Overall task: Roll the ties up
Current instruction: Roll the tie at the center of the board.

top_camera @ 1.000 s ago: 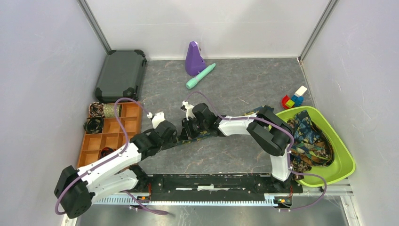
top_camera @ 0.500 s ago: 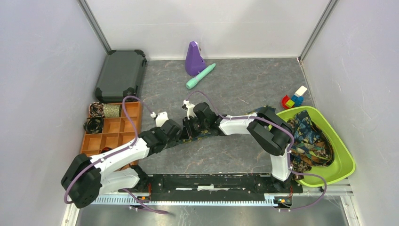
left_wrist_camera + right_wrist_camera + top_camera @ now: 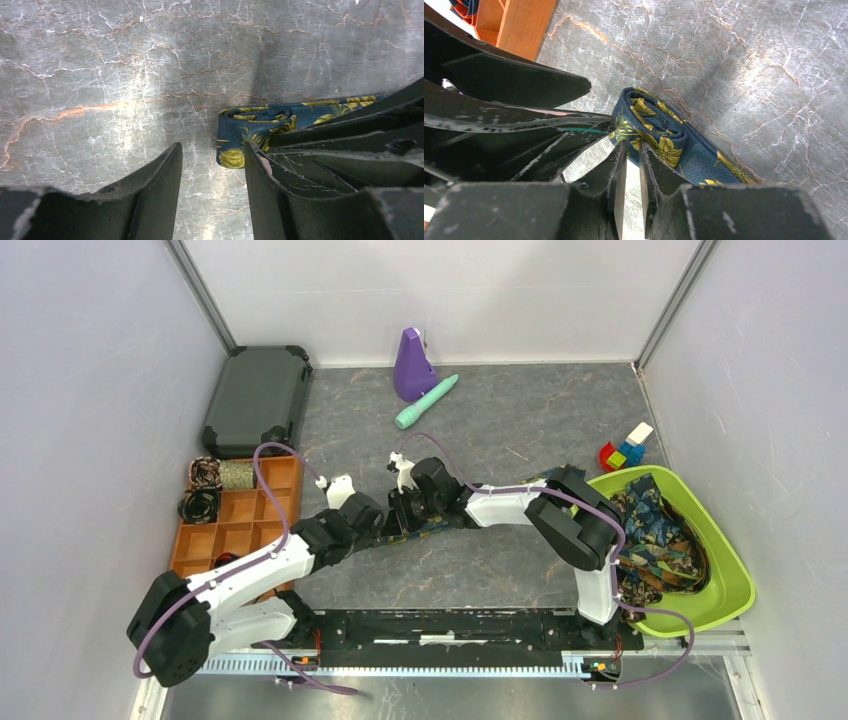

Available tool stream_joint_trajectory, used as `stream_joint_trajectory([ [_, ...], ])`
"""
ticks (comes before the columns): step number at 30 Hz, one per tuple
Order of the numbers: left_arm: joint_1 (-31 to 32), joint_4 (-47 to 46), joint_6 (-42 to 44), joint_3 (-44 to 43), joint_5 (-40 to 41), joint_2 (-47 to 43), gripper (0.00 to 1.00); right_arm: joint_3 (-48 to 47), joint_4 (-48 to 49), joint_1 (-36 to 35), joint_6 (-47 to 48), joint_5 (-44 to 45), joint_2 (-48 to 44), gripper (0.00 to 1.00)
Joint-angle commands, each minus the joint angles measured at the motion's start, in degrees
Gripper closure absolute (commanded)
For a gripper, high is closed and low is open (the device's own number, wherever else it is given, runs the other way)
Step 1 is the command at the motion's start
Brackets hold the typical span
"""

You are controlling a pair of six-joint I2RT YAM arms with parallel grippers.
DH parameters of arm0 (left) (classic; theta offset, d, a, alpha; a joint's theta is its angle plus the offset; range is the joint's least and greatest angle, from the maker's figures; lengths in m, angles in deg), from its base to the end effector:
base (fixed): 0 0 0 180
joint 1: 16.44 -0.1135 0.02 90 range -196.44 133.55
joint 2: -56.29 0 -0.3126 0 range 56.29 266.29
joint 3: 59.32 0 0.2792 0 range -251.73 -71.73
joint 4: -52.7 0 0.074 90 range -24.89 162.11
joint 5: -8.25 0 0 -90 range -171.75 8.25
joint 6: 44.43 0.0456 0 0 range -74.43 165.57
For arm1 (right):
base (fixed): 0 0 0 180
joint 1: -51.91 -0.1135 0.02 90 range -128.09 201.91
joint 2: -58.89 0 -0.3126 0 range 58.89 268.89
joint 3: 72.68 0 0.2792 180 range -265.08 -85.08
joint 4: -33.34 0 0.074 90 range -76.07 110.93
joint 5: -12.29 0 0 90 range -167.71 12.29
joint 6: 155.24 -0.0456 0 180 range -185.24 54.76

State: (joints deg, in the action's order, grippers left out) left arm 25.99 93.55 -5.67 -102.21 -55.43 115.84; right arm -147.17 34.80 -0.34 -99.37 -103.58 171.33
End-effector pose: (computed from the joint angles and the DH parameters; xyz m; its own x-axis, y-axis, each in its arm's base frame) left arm 0.1544 -0.1138 0.2060 -0.7243 -0.2849 -0.6279 -0.2169 0.9586 -0.1847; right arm 0.2610 0.3695 0.1623 -0.8210 -0.2358 -0.5199 -0.5624 0.4902 0.6659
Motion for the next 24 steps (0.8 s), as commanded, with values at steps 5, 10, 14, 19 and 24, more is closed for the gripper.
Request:
stream_joint_trajectory([
  [5,-0.68,-6.70,3.34,0.16,-1.09,6.76,0.45,0.55,0.90,0.04,0.26,-0.15,-1.17,0.79],
  [10,-0.69,-7.03,3.01,1.97,-1.10,6.59,0.46,-0.13,0.89,0.05,-0.11,-0.58,-1.85,0.79],
  [14,-0.68,-7.79,2.60,3.40,-2.11,5.99,0.47,-2.37,-0.02,0.13,-0.32,-0.61,-2.54,0.79],
  [19,-0.69,-7.82,2.46,3.59,-2.77,6.38,0.49,-4.82,-1.65,0.65,-0.59,0.70,-3.02,0.78],
  [24,-0.69,-7.79,2.64,3.69,-2.93,6.01,0.50,-5.04,-2.62,1.35,-0.33,1.57,-2.16,0.79],
])
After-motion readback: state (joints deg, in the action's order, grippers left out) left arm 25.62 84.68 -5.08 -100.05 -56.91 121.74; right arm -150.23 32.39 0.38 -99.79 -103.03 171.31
